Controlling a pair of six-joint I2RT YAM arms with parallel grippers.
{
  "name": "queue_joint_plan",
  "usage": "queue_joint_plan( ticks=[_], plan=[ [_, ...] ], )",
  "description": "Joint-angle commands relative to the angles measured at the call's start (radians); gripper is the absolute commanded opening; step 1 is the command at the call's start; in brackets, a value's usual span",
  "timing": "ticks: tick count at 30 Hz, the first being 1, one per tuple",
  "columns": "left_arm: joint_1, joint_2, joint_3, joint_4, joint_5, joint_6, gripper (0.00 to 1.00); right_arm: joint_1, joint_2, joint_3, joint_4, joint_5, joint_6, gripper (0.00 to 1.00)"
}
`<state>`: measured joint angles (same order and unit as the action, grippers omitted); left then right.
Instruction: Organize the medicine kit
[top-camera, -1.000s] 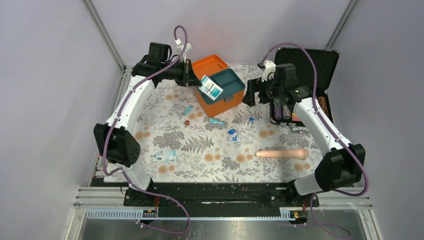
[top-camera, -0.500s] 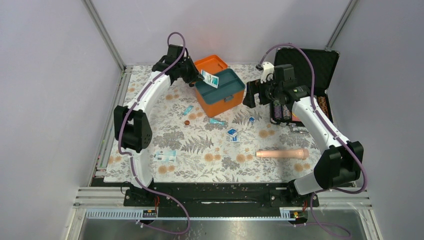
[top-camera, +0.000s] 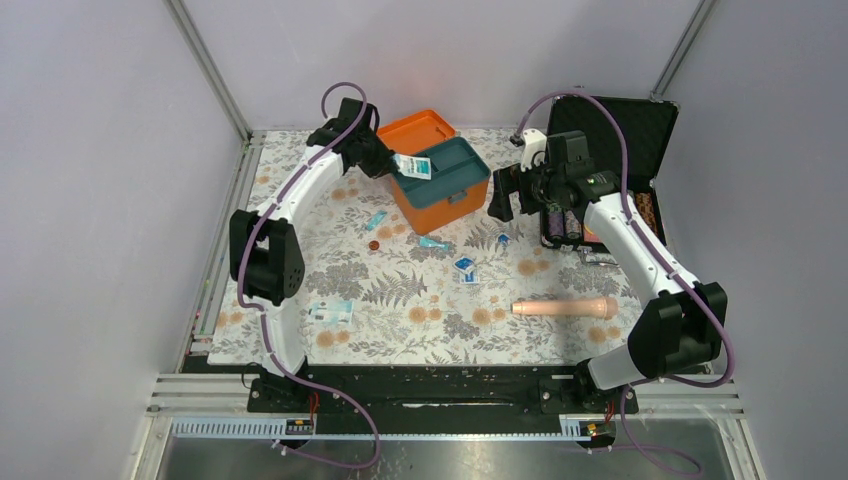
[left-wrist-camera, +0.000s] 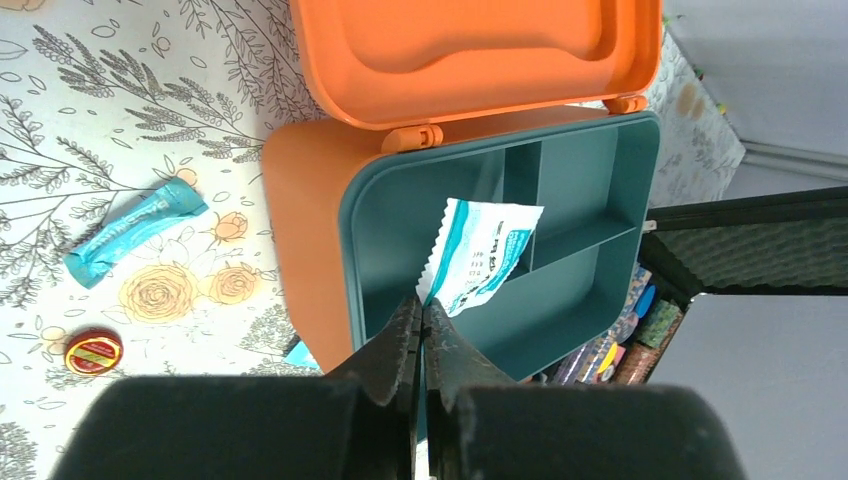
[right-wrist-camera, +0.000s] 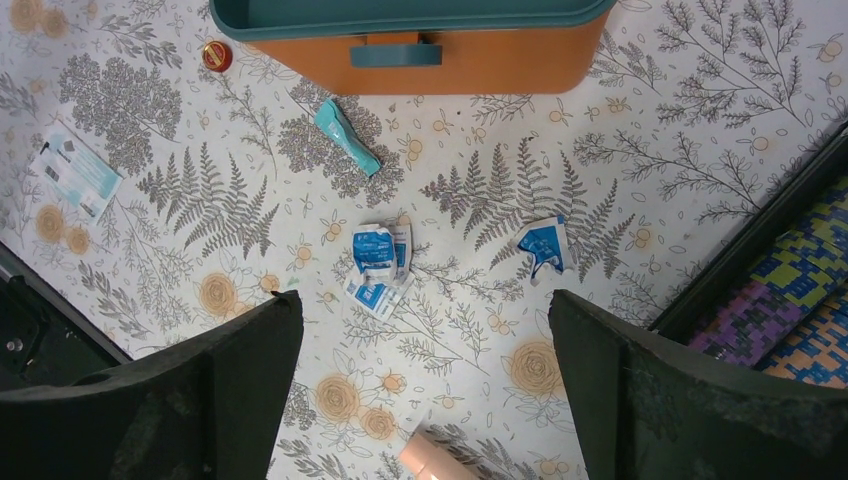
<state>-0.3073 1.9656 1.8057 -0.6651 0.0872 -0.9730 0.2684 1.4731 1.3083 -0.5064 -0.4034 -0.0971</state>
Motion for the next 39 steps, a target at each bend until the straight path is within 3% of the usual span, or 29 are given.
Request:
queue_joint_plan(
  ticks=[1, 13, 22, 39],
  plan=[
    [-0.010, 0.003, 0.011, 0.030, -0.018, -0.099, 0.00, -0.005, -0.029, 0.001, -0.024, 0.006, -0.017, 0.99],
    [-0.016, -0.028, 0.036, -0.026, -0.049, -0.145, 0.00, -0.005, -0.060, -0.040, -0.025, 0.008, -0.015, 1.00],
    [0.015, -0.080, -0.077, 0.057, 0.010, -0.198, 0.00, -0.004, -0.053, -0.052, -0.025, -0.001, -0.021, 0.99],
    [0.059, -0.052, -0.043, 0.064, 0.063, -0.195, 0.00, -0.005, -0.040, -0.063, -0.025, -0.003, -0.019, 0.99]
  ],
)
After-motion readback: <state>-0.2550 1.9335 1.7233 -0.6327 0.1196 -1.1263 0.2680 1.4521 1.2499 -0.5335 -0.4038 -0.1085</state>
